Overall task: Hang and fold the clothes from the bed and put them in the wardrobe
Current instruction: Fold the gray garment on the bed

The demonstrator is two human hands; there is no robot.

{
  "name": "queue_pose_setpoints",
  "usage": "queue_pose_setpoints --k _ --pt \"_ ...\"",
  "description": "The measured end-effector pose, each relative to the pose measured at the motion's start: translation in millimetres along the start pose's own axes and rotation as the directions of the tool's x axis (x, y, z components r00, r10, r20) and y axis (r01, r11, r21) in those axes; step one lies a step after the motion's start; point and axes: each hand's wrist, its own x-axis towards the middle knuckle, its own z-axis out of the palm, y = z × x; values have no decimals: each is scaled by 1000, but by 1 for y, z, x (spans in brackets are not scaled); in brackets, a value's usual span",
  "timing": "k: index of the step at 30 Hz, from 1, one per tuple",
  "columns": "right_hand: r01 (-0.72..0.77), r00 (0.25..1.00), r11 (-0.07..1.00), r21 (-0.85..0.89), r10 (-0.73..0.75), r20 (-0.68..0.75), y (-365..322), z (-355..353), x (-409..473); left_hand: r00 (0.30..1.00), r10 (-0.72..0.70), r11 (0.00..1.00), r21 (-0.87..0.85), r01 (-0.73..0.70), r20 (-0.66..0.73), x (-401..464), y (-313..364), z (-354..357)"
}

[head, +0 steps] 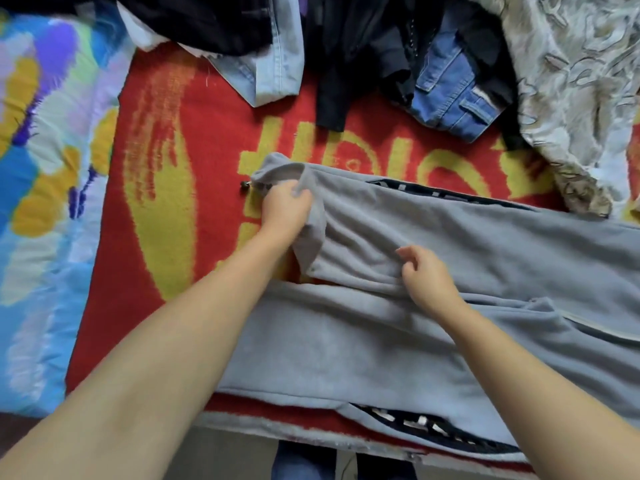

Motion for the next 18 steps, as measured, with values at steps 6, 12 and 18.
queue_pose_setpoints --k 6,12,18 --pt "154 966 983 -102 -172 -191 2 -34 31 969 -232 921 338 193 79 19 -88 -153" --pt "203 970 868 -453 -242 -29 -9 -59 95 986 163 843 523 -130 -18 67 -66 -97" --pt "210 977 709 -673 -177 119 0 -71 127 905 19 498 781 -377 424 113 -11 -32"
